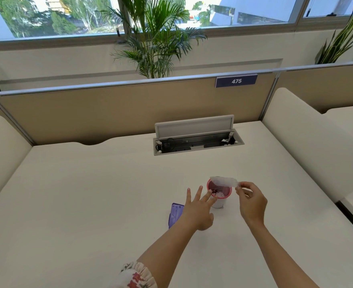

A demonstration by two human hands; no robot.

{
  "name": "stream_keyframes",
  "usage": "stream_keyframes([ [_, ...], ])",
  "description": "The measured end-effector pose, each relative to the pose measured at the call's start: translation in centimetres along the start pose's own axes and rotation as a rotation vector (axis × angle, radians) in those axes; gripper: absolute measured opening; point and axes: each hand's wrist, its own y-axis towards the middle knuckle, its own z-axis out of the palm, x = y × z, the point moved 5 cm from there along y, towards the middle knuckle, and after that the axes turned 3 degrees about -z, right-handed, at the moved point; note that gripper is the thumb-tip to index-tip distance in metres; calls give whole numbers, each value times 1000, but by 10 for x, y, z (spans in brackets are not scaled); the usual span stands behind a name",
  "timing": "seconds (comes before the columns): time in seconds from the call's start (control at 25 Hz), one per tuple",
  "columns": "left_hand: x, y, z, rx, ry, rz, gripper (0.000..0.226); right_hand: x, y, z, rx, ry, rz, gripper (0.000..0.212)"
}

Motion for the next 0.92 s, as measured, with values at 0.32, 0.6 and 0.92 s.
stream_keyframes([
  [0.32,-3,0,3,-55,-123,26,67,9,-10,-2,-30,-80,-174,10],
  [0.6,39,-9,-11,-434,-735,-151,61,22,-3,0,-129,234,81,7],
  [0.92,94,-2,-53,-440,-1094,-202,23,59,-21,63,223,191,-43,8],
])
